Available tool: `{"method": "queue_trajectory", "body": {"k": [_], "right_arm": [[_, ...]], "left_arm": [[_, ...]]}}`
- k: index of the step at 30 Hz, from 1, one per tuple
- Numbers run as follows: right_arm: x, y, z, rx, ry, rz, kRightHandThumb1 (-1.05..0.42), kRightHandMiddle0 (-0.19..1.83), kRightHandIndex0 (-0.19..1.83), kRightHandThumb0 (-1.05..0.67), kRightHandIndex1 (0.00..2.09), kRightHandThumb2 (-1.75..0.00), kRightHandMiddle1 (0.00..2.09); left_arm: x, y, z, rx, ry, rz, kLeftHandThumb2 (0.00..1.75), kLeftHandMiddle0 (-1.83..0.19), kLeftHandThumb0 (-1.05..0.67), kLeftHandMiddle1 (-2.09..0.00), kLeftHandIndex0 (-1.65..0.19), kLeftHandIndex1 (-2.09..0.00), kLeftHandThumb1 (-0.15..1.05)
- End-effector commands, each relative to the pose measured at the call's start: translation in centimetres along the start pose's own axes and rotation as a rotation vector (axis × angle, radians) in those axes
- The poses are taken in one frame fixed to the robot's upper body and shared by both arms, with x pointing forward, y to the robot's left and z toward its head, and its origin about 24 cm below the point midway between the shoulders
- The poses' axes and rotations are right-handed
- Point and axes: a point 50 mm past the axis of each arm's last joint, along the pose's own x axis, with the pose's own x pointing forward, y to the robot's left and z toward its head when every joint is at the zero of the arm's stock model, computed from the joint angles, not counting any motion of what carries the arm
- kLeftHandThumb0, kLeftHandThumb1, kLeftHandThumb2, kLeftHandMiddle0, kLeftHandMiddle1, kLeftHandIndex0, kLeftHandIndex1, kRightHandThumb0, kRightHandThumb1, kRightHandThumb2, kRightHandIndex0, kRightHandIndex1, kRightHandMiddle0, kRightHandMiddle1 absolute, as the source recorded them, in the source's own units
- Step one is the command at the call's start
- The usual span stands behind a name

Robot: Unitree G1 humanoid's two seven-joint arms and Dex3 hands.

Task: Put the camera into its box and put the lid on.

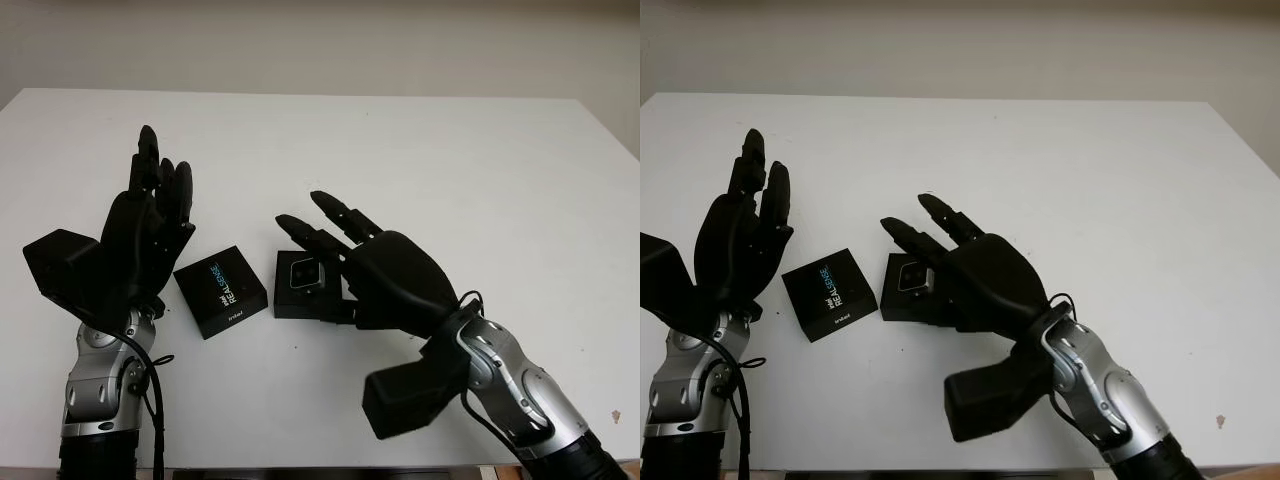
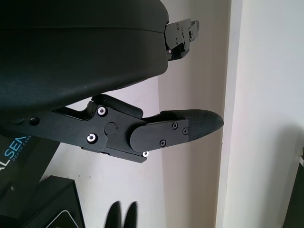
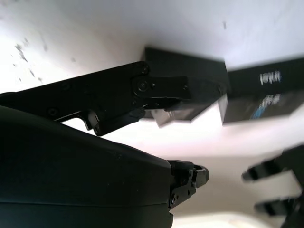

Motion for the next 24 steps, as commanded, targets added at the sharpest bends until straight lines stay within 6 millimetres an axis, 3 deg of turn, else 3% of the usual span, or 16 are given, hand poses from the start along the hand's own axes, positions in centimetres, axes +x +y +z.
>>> {"method": "queue_trajectory", "body": {"k": [1,8,24], "right_arm": [[-0.1,-0.4,-0.4,-0.004,-0.013,0.024,-1.05,-0.03,-0.05,-0.77,0.03,-0.54,0.02],[-0.4,0.3,-1.0,-0.006,-0.011,0.105,-1.05,-0.08,-0.12,-0.87,0.03,-0.58,0.02],[-0.8,2.0,-1.3,-0.04,0.055,0.221,-1.05,-0.13,-0.19,-0.93,0.01,-0.57,0.05]], "left_arm": [[-0.1,0.1,0.4,0.006,-0.017,0.004,0.5,0.19,-0.6,0.0,0.19,0.0,1.05],[-0.2,0.1,0.4,0.011,-0.015,-0.001,0.5,0.19,-0.61,0.0,0.19,0.0,1.05],[-0.6,0.4,0.6,0.016,-0.009,-0.005,0.51,0.19,-0.6,0.0,0.19,0.0,1.05]]}}
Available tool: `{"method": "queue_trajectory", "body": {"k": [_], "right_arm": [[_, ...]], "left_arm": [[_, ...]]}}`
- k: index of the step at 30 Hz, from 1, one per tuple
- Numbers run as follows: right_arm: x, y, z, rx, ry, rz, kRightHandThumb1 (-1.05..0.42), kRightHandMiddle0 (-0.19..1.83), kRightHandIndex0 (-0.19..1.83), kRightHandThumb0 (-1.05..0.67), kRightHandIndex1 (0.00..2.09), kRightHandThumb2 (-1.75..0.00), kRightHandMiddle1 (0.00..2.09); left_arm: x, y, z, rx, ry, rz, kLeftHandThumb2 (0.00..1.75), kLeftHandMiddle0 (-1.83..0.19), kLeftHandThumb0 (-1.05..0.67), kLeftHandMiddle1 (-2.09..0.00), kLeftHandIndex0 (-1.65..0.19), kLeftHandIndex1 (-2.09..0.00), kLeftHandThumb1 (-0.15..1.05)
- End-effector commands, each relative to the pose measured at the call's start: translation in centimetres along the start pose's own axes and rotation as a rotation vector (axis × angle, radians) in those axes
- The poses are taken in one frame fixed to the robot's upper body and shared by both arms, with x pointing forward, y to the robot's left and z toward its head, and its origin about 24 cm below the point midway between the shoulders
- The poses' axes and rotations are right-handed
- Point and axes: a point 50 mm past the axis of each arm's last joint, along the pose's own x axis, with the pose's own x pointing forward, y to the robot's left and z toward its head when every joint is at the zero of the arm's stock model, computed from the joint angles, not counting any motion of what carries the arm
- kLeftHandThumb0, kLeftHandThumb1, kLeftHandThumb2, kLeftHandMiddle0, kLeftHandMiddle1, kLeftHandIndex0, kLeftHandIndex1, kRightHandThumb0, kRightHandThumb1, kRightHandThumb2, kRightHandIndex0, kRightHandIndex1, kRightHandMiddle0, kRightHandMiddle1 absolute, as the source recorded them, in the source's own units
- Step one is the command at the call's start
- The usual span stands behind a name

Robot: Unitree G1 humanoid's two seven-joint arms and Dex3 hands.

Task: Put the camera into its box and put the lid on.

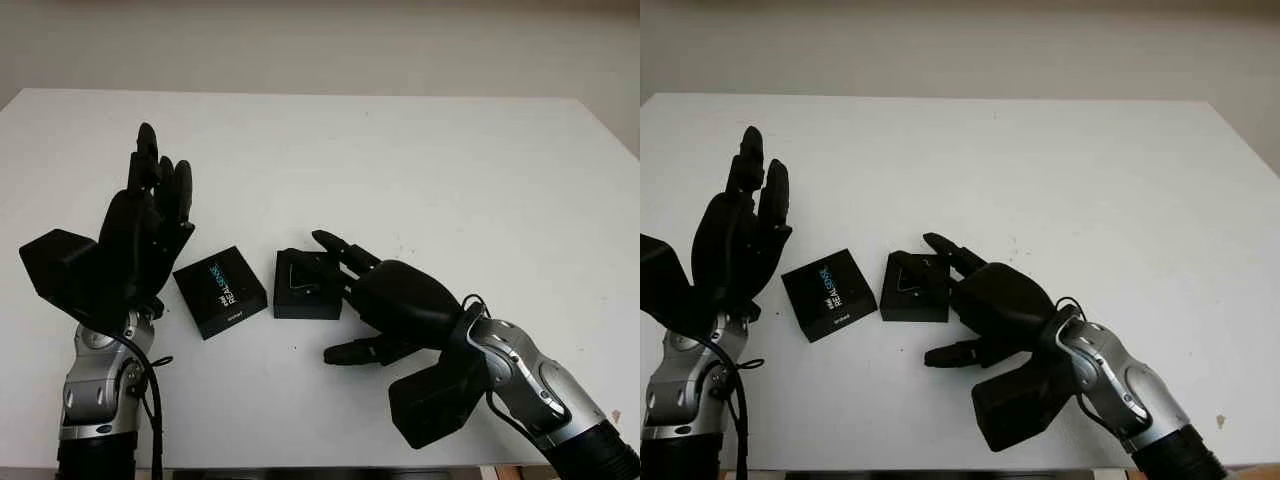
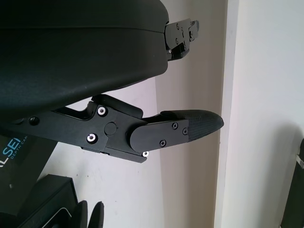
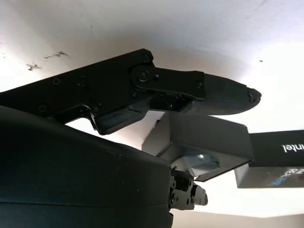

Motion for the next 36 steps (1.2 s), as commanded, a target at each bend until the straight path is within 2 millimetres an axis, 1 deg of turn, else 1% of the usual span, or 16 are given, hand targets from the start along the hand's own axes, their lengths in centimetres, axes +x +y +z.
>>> {"method": "queue_trajectory", "body": {"k": [1,6,11,20,23,27,28,30,33,36], "right_arm": [[-0.3,0.3,0.1,-0.012,0.018,0.018,-1.05,-0.14,-0.19,-0.93,0.01,-0.56,0.04],[-0.6,0.8,0.2,-0.06,0.049,0.052,-1.05,-0.08,-0.19,-0.94,0.0,-0.55,0.07],[-1.1,1.2,0.1,-0.101,0.083,0.104,-1.05,-0.07,-0.19,-0.95,0.0,-0.58,0.07],[-2.1,1.7,-0.3,-0.096,0.126,0.117,-1.05,-0.04,-0.19,-0.94,0.0,-0.56,0.06],[-2.2,1.7,-0.5,-0.097,0.136,0.123,-1.05,-0.02,-0.19,-0.93,0.0,-0.56,0.07],[-2.2,1.6,-0.5,-0.09,0.141,0.12,-1.05,-0.05,-0.19,-0.93,0.0,-0.56,0.05],[-2.2,1.6,-0.5,-0.073,0.136,0.105,-1.05,-0.08,-0.19,-0.92,0.0,-0.56,0.03],[-2.0,1.3,-0.4,0.026,0.112,-0.006,-1.05,-0.11,-0.17,-0.86,0.01,-0.55,0.03],[-1.6,0.5,-0.4,0.184,0.081,-0.221,-1.05,-0.08,-0.1,-0.79,0.06,-0.5,0.06],[-1.3,-1.1,-0.7,0.443,0.063,-0.441,-1.05,-0.04,-0.05,-0.71,0.08,-0.46,0.07]], "left_arm": [[-0.3,0.3,0.3,0.012,-0.004,0.0,0.51,0.19,-0.6,0.0,0.19,0.0,1.05],[-0.4,0.4,0.3,-0.002,-0.001,0.001,0.5,0.19,-0.6,0.0,0.19,0.0,1.05],[-0.4,0.5,0.6,-0.011,-0.003,0.005,0.49,0.19,-0.6,0.0,0.19,0.0,1.05],[-0.3,0.7,0.8,-0.016,0.002,0.006,0.46,0.19,-0.6,0.0,0.19,0.0,1.05],[-0.2,0.7,0.9,-0.008,0.0,-0.002,0.48,0.19,-0.59,0.0,0.19,0.0,1.05],[-0.1,0.7,0.9,-0.016,0.0,-0.003,0.48,0.19,-0.59,0.0,0.19,0.0,1.05],[-0.1,0.7,0.9,-0.016,0.0,-0.002,0.48,0.19,-0.59,0.0,0.19,0.0,1.05],[-0.1,0.7,1.0,-0.001,0.0,-0.01,0.48,0.19,-0.59,0.0,0.19,0.0,1.05],[-0.1,0.8,1.1,0.001,-0.002,-0.009,0.47,0.19,-0.6,0.0,0.19,0.0,1.05],[-0.1,0.9,1.3,-0.016,-0.013,0.0,0.44,0.19,-0.62,0.0,0.19,0.0,1.05]]}}
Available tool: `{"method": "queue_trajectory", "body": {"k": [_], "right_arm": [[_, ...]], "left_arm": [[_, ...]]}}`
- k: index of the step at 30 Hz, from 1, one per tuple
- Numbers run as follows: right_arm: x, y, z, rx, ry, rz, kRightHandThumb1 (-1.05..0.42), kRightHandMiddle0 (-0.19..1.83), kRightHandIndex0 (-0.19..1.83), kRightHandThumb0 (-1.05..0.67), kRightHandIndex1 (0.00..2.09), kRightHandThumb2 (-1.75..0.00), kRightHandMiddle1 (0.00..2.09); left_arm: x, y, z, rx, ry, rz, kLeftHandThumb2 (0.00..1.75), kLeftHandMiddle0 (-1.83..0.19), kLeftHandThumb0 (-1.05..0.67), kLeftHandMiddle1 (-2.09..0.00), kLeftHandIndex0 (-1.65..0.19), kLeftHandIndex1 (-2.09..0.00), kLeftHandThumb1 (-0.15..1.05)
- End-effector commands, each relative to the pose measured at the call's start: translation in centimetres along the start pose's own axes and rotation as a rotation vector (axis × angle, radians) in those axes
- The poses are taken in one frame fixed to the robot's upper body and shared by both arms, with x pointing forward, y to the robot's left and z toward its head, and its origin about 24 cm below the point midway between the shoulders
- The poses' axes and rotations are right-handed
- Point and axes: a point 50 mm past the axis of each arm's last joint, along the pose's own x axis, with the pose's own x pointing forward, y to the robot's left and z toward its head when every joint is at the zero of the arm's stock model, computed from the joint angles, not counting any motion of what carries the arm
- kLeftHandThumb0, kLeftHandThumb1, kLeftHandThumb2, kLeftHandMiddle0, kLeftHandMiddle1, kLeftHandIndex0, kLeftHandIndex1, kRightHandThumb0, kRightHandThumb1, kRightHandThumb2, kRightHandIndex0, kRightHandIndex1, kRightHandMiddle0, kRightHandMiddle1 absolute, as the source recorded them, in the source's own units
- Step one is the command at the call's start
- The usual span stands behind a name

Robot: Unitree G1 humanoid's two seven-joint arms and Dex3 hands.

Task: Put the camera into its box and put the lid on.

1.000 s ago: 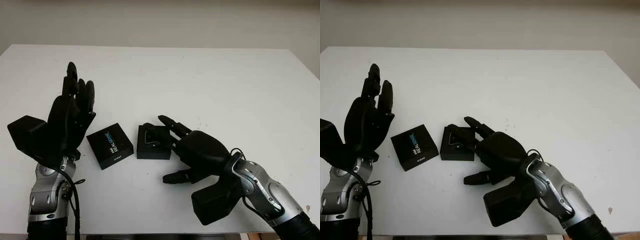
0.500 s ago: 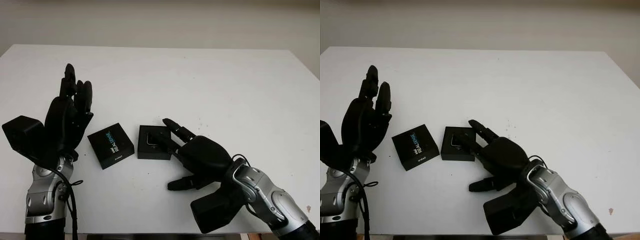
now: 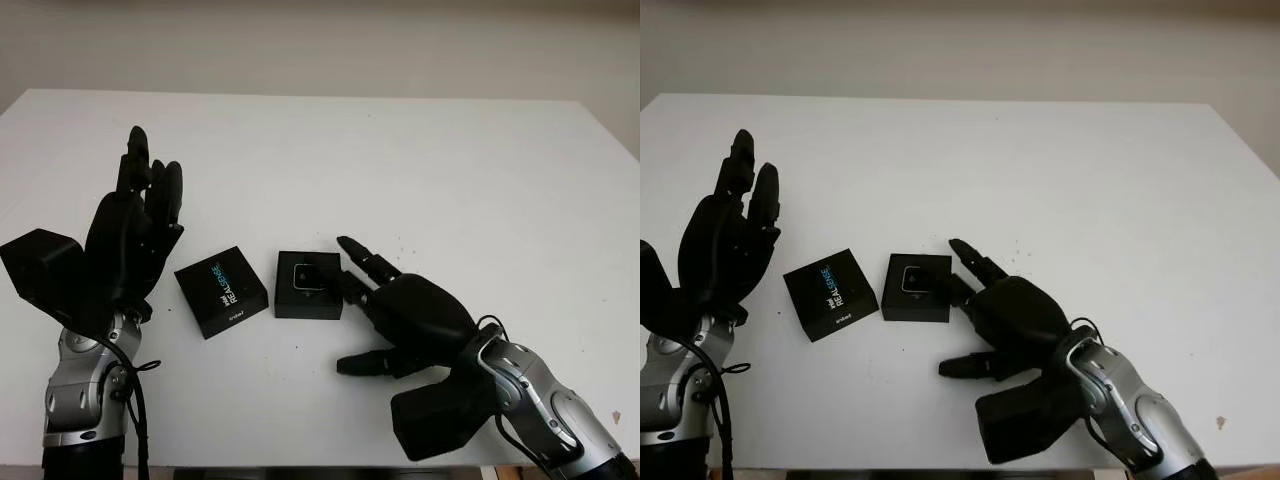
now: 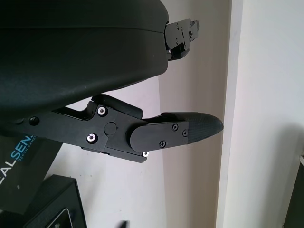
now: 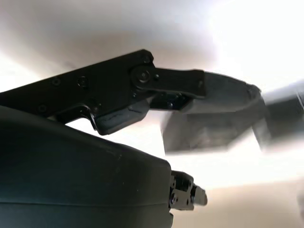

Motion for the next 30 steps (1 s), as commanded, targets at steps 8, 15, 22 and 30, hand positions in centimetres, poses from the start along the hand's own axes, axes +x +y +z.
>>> {"method": "queue_trajectory", "body": {"k": [8,15,22,30], "right_arm": [[2.3,-4.7,-0.6,0.356,0.064,-0.295,-1.05,0.04,0.02,-0.71,0.1,-0.43,0.1],[3.3,-7.0,-1.6,0.384,0.123,-0.341,-1.05,0.07,0.06,-0.71,0.1,-0.48,0.09],[3.3,-8.0,-2.7,0.41,0.185,-0.41,-1.05,0.12,0.11,-0.69,0.11,-0.49,0.12],[3.4,-8.3,-2.9,0.57,0.175,-0.443,-1.05,0.04,0.03,-0.63,0.06,-0.49,0.08]], "left_arm": [[-0.1,0.6,1.6,0.163,-0.088,0.024,0.44,0.03,-0.61,-0.09,0.07,-0.07,1.05],[-0.6,1.6,2.3,0.488,-0.097,-0.032,0.22,-0.4,-0.62,-0.29,-0.29,-0.28,1.05],[-1.9,2.5,2.7,0.752,-0.025,-0.229,0.05,-0.22,-0.74,-0.1,-0.15,-0.16,1.02],[-2.3,3.1,2.4,1.0,0.106,-0.422,0.04,-0.01,-0.78,-0.02,0.01,-0.05,0.99]]}}
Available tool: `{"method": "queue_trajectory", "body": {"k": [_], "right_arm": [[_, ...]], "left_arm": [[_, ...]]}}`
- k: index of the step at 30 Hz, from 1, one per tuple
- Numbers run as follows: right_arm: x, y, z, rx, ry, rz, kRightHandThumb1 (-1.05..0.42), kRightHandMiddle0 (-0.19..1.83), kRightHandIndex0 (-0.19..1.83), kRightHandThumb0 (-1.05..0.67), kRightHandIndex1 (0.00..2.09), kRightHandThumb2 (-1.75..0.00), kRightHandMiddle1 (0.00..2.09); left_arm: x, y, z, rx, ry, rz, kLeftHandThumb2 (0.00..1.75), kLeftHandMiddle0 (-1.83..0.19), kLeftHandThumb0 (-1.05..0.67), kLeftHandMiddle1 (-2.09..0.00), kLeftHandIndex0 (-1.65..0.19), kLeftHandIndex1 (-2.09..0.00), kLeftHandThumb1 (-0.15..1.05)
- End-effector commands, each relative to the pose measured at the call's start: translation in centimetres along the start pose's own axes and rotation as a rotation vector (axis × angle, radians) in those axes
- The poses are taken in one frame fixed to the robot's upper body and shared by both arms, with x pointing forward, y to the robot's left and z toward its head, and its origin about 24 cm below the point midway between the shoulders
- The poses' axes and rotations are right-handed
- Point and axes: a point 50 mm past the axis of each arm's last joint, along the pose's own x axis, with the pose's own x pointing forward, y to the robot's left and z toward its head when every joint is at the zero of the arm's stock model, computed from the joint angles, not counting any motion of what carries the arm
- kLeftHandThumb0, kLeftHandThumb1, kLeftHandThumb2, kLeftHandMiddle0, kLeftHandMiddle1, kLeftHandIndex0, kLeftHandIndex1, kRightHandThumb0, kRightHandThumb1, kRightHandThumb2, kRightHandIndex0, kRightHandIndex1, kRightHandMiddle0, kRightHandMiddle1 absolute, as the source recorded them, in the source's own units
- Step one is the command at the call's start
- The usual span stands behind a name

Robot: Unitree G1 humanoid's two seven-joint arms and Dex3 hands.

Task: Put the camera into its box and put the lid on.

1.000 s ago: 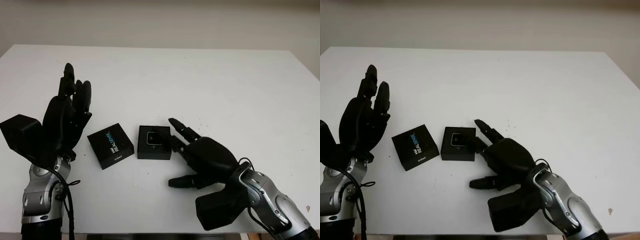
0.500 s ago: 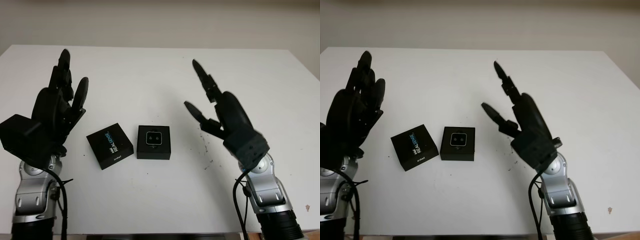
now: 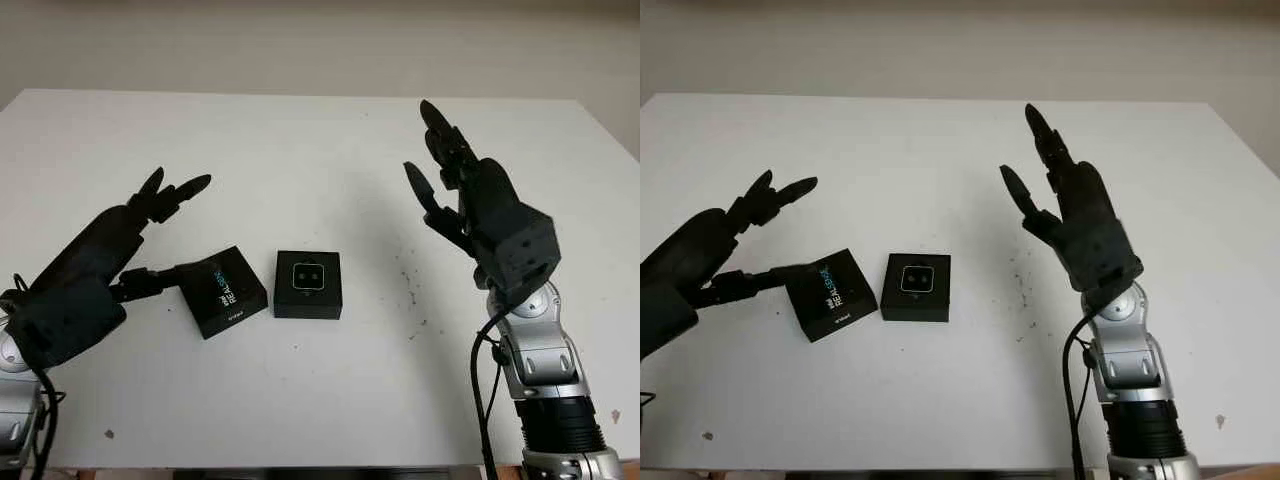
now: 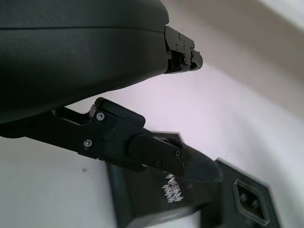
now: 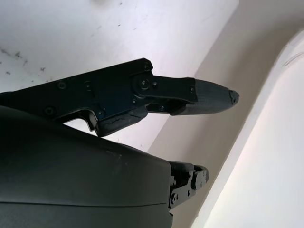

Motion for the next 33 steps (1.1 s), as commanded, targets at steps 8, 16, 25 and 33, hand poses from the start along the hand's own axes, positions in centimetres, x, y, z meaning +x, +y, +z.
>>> {"method": "queue_trajectory", "body": {"k": [8,16,25,33], "right_arm": [[0.5,-0.6,0.6,0.124,0.001,-0.015,-1.05,-0.04,-0.04,-0.6,0.03,-0.53,0.05],[0.4,-0.2,0.6,0.12,-0.004,-0.003,-1.05,-0.03,-0.04,-0.62,0.03,-0.53,0.05],[0.4,0.1,0.4,0.128,0.005,0.002,-1.05,-0.03,-0.04,-0.58,0.03,-0.55,0.05],[0.5,0.1,0.2,0.115,0.016,-0.003,-1.05,-0.01,-0.03,-0.58,0.04,-0.55,0.06]], "left_arm": [[0.5,-0.4,-0.1,0.08,-0.007,-0.067,0.05,0.02,-0.83,-0.04,0.03,-0.05,0.99],[1.9,-0.7,-0.2,0.154,-0.03,-0.064,0.05,0.03,-0.8,-0.05,0.04,-0.05,0.98],[3.3,-0.9,0.1,0.214,-0.048,-0.128,0.05,0.03,-0.77,-0.06,0.05,-0.05,0.97],[3.7,-1.1,0.6,0.244,-0.064,-0.218,0.05,0.0,-0.79,-0.06,0.02,-0.06,0.97]]}}
